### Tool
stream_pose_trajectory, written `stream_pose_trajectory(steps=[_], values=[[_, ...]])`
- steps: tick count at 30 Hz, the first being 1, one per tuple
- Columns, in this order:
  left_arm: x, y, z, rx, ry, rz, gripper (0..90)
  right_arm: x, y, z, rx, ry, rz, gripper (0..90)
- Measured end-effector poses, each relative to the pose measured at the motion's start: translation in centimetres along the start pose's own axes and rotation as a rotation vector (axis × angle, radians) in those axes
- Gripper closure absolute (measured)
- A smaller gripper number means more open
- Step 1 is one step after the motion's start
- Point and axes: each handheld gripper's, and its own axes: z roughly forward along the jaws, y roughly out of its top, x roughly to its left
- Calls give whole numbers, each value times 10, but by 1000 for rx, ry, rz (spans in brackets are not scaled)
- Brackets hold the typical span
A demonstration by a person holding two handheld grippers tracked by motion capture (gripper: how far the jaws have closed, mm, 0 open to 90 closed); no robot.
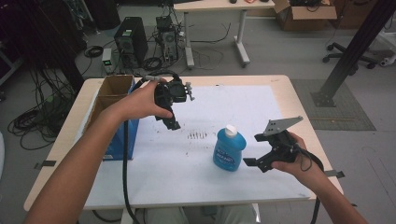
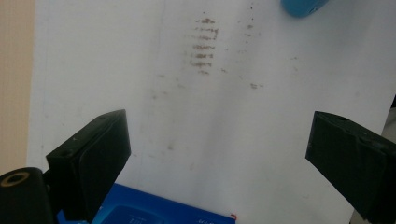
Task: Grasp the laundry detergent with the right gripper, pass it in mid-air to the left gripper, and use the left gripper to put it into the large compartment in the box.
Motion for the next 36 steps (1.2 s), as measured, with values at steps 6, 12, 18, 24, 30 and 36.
stream_pose_trajectory(steps=[6,12,18,24,30,36], values=[[1,-1,0,-2,0,-2,70,-1,-7,6,-36,7,3,38],[1,-1,0,-2,1,-4,69,-1,-12,8,-73,5,1,37],[1,0,1,2,0,-4,69,-1,-17,13,-94,10,7,36],[1,0,2,-1,-2,-2,69,-1,-22,17,-137,4,-2,36],[2,0,2,0,-2,-1,70,-1,-27,20,-177,1,4,34],[2,0,2,0,-2,-3,70,-1,-31,23,-200,2,3,32]])
